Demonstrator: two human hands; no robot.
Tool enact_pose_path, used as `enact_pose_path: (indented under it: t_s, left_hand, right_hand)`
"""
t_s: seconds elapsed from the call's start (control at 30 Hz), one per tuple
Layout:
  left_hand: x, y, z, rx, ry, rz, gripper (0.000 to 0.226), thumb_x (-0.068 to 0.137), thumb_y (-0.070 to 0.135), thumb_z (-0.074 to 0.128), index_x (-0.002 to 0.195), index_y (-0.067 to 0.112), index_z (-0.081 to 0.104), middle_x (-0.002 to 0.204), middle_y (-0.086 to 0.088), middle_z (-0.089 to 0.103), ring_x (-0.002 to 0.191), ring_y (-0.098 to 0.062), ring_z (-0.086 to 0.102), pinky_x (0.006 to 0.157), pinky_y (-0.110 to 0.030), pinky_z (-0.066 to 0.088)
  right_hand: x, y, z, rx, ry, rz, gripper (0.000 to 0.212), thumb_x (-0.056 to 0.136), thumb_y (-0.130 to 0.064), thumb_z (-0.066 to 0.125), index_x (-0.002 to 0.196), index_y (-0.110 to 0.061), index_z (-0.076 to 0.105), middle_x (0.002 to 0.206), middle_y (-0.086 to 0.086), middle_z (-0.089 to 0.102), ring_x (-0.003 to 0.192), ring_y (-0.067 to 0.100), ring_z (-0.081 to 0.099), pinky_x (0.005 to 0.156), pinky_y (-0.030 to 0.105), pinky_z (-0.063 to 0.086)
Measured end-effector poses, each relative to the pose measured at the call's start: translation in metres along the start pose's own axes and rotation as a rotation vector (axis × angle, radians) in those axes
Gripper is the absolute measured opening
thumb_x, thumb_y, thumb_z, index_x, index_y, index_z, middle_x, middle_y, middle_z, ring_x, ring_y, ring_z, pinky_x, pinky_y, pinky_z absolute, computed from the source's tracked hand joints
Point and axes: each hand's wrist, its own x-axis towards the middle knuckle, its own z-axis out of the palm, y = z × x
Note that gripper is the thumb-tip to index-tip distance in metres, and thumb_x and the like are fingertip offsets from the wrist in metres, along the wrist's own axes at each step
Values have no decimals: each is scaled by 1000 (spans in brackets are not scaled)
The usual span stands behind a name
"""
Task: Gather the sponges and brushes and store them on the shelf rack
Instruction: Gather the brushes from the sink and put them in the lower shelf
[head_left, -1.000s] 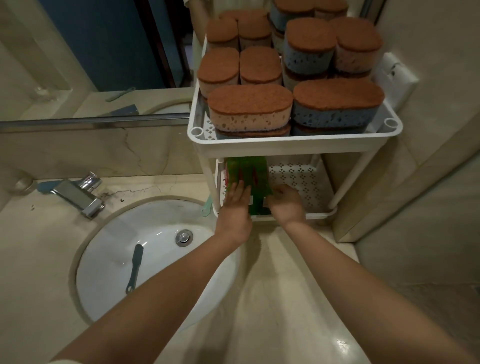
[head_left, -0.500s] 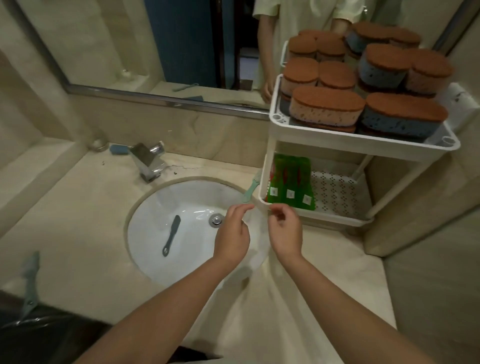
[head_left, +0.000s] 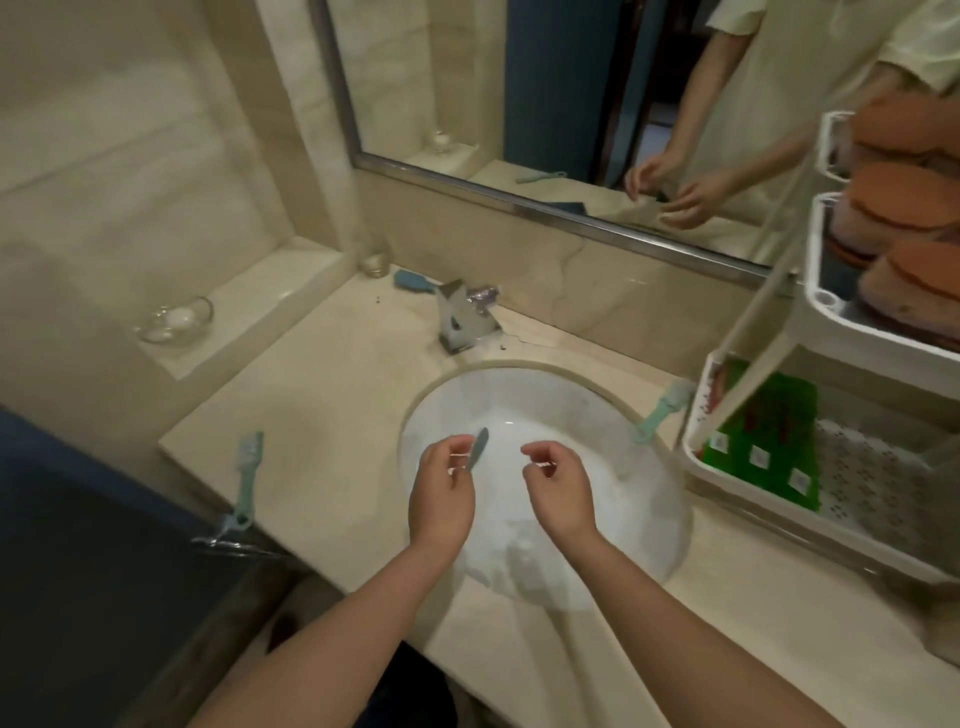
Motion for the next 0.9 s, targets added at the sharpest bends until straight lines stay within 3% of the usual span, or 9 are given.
enact_pose_path:
  t_s: [0.17,0.27,0.37,0.5,0.6,0.7,0.9]
  left_hand:
    - [26,-21,-58,22,132,-22,51,86,-6,40,105,38,56,115,15,56,104,-2,56,86,-21,46]
    - [42,-36,-92,67,219,-50,49,84,-7,42,107,33,58,110,19,54,104,-2,55,88,-24,45]
    - [57,-51,-123,102,310,-85,47,82,-7,46,104,34,58,106,21,54,101,-4,56,88,-27,47]
    - [76,-69,-160,159,391,-147,41,81,-3,52,104,31,59,108,10,56,101,-14,59,89,-32,48]
    - [90,-81,-187,249,440,-195,35,79,4,61,109,23,64,106,7,54,99,-18,59,87,-32,49]
    - [101,-92,-210,365,433,-281,39,79,15,67,116,21,61,116,3,56,103,-19,58,88,-36,50]
    - [122,-108,-232,508,335,-355,51,82,38,70,128,25,52,125,4,52,111,-18,54,90,-36,49]
  right_hand:
    - [12,-24,70,-3,-137,-31,25,86,-6,51,96,-25,64,113,-5,57,88,2,59,70,15,46]
    - [17,-38,112,-18,-228,-24,27,85,-7,51,93,-29,63,110,-5,57,86,14,62,76,29,51]
    - [21,-47,152,-27,-311,-38,25,86,-5,52,96,-25,64,108,-1,61,86,8,60,77,22,48]
    - [27,-55,199,-19,-425,-29,25,86,-5,52,96,-24,65,101,-6,65,85,3,60,74,16,46]
    - [32,-59,233,-16,-487,10,20,89,-7,55,95,-22,65,97,-7,67,93,11,63,84,23,50]
    - [34,-62,263,-39,-552,59,17,87,-9,58,94,-22,66,98,-1,68,95,19,65,88,36,53]
    - [41,-62,303,-114,-599,65,13,87,-12,61,96,-20,67,95,-3,68,88,13,64,84,29,52]
